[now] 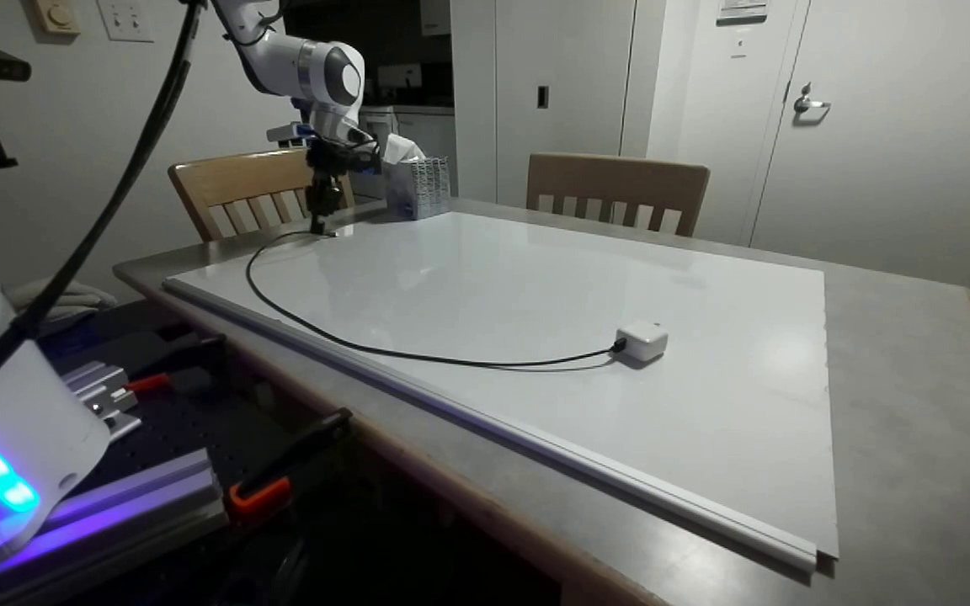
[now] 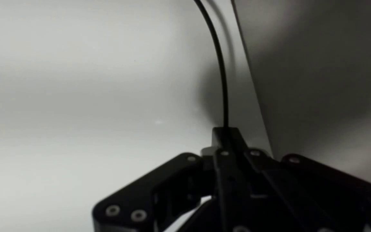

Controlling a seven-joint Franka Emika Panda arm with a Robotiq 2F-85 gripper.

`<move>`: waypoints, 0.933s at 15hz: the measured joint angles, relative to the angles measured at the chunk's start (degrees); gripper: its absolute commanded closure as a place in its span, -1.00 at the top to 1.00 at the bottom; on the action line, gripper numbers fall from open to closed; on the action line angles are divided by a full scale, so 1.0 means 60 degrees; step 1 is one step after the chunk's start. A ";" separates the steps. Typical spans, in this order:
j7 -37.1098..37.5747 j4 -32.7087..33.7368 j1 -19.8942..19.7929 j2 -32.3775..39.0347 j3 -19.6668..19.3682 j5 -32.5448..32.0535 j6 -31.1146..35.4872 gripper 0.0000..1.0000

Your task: Wind the charging cable

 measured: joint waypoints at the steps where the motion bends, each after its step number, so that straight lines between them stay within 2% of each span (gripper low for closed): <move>1: 0.0267 -0.0068 -0.0056 0.0011 -0.0080 0.0001 0.0076 -0.98; 6: 0.2111 -0.1045 -0.0403 -0.0507 -0.0491 0.0379 0.1144 -0.98; 7: 0.2432 -0.1366 -0.0407 -0.0697 -0.0680 0.0548 0.1441 -0.93; 13: 0.2455 -0.1405 -0.0323 -0.0735 -0.0771 0.0569 0.1476 -0.93; 14: 0.2455 -0.1404 -0.0320 -0.0735 -0.0773 0.0569 0.1476 -0.98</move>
